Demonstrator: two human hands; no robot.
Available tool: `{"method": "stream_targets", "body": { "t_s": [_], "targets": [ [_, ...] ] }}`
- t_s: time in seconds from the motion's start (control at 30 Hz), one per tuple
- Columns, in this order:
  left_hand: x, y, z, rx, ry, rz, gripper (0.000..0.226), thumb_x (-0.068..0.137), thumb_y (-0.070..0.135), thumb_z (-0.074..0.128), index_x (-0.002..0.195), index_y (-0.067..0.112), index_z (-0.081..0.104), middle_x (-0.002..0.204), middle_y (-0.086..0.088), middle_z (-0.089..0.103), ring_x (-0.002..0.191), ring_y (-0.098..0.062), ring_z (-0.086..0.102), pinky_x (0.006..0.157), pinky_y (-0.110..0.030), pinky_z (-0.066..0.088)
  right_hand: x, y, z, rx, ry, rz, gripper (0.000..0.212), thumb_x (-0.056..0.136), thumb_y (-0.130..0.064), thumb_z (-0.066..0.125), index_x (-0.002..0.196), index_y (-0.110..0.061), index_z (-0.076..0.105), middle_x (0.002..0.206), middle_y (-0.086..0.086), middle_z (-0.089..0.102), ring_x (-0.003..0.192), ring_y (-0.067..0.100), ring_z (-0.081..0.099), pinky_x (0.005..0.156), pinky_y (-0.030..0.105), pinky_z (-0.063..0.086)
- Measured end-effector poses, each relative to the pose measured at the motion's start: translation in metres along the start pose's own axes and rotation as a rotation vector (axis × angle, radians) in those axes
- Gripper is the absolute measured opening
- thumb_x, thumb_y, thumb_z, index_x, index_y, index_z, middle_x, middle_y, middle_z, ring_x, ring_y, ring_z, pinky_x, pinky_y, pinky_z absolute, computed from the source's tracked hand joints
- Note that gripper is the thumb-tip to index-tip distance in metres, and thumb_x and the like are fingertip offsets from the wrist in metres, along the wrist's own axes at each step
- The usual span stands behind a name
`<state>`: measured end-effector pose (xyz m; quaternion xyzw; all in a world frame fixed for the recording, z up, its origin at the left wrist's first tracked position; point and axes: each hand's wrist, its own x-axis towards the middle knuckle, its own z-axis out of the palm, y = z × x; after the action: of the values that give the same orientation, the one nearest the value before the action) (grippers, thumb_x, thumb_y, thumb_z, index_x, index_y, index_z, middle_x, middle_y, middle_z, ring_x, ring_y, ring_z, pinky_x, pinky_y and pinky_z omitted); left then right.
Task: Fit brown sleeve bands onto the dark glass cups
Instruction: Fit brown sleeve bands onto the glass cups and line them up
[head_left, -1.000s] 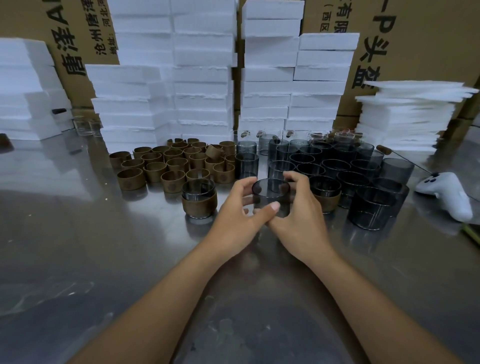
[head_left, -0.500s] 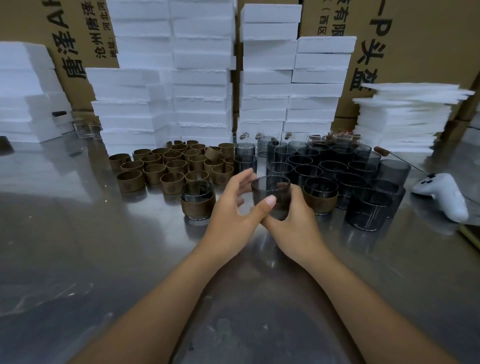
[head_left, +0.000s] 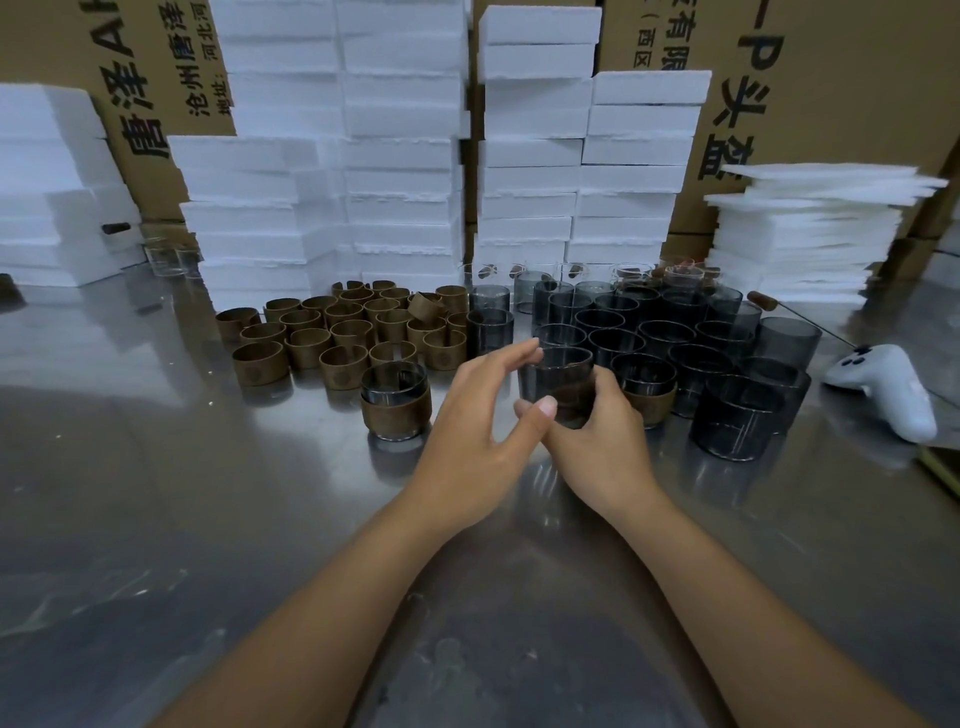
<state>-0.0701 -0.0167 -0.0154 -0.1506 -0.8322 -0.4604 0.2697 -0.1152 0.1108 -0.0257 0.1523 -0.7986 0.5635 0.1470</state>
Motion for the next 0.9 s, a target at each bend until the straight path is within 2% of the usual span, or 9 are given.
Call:
{"method": "stream_targets", "body": {
  "t_s": [0.2, 0.37, 0.5, 0.6, 0.67, 0.73, 0.8, 0.9],
  "targets": [
    [0.002, -0.002, -0.001, -0.022, 0.016, -0.042, 0.046, 0.094, 0.029, 0.057, 0.137, 0.030, 0.041, 0.136, 0.014, 0.048, 0.131, 0.004, 0.035, 0.101, -0.001, 0.024, -0.003, -0.008, -0.002, 0.060, -0.002, -0.004, 0.041, 0.069, -0.036, 0.074, 0.104, -0.030, 0.053, 0.089, -0.017, 0.063, 0.085, -0.011, 0.058, 0.062, 0.003, 0.041],
    [0.003, -0.002, -0.001, -0.044, -0.036, -0.095, 0.073, 0.074, 0.059, 0.056, 0.140, 0.037, 0.033, 0.141, 0.016, 0.042, 0.129, 0.013, 0.031, 0.096, 0.005, 0.021, -0.001, -0.008, -0.002, 0.043, -0.060, 0.014, 0.049, 0.073, -0.020, 0.078, 0.113, -0.026, 0.050, 0.096, -0.012, 0.062, 0.087, -0.001, 0.059, 0.066, 0.007, 0.043],
    [0.004, -0.002, 0.000, -0.037, -0.056, -0.089, 0.081, 0.071, 0.063, 0.056, 0.142, 0.036, 0.030, 0.142, 0.016, 0.040, 0.123, 0.023, 0.028, 0.091, 0.008, 0.020, -0.001, -0.008, -0.003, 0.054, -0.107, 0.000, 0.051, 0.072, -0.012, 0.078, 0.110, -0.027, 0.048, 0.091, -0.016, 0.060, 0.075, -0.014, 0.056, 0.059, 0.004, 0.042],
    [0.003, -0.002, 0.001, -0.021, -0.066, -0.095, 0.084, 0.070, 0.066, 0.055, 0.144, 0.035, 0.030, 0.142, 0.016, 0.040, 0.126, 0.016, 0.031, 0.093, 0.007, 0.021, -0.004, -0.009, -0.002, 0.052, -0.147, -0.013, 0.052, 0.071, -0.010, 0.077, 0.109, -0.027, 0.047, 0.089, -0.017, 0.058, 0.071, -0.018, 0.054, 0.057, 0.004, 0.041],
    [0.003, -0.001, 0.002, -0.003, -0.064, -0.085, 0.082, 0.070, 0.067, 0.053, 0.143, 0.035, 0.032, 0.142, 0.015, 0.041, 0.129, 0.009, 0.032, 0.097, 0.003, 0.022, -0.006, -0.010, -0.001, 0.043, -0.169, -0.027, 0.052, 0.070, -0.009, 0.074, 0.113, -0.024, 0.048, 0.090, -0.016, 0.059, 0.073, -0.015, 0.055, 0.059, 0.004, 0.042],
    [0.002, 0.000, 0.002, 0.014, -0.060, -0.069, 0.077, 0.073, 0.066, 0.052, 0.142, 0.035, 0.034, 0.141, 0.014, 0.042, 0.132, 0.004, 0.033, 0.104, -0.007, 0.025, -0.007, -0.012, -0.002, 0.040, -0.186, -0.041, 0.053, 0.071, -0.008, 0.072, 0.116, -0.024, 0.049, 0.090, -0.015, 0.061, 0.076, -0.010, 0.057, 0.060, 0.005, 0.042],
    [0.002, 0.001, 0.003, 0.028, -0.055, -0.050, 0.072, 0.078, 0.063, 0.052, 0.141, 0.033, 0.036, 0.141, 0.012, 0.043, 0.134, -0.001, 0.033, 0.109, -0.020, 0.028, -0.007, -0.013, -0.002, 0.045, -0.189, -0.057, 0.052, 0.072, -0.008, 0.070, 0.116, -0.025, 0.049, 0.090, -0.018, 0.061, 0.077, -0.013, 0.057, 0.061, 0.004, 0.042],
    [0.003, 0.003, 0.003, 0.047, -0.051, -0.021, 0.064, 0.084, 0.058, 0.054, 0.141, 0.031, 0.039, 0.139, 0.014, 0.044, 0.134, -0.002, 0.034, 0.112, -0.028, 0.030, -0.007, -0.014, -0.002, 0.018, -0.199, -0.082, 0.053, 0.075, -0.010, 0.068, 0.123, -0.022, 0.050, 0.093, -0.021, 0.059, 0.081, -0.012, 0.057, 0.064, 0.002, 0.041]
  ]
}}
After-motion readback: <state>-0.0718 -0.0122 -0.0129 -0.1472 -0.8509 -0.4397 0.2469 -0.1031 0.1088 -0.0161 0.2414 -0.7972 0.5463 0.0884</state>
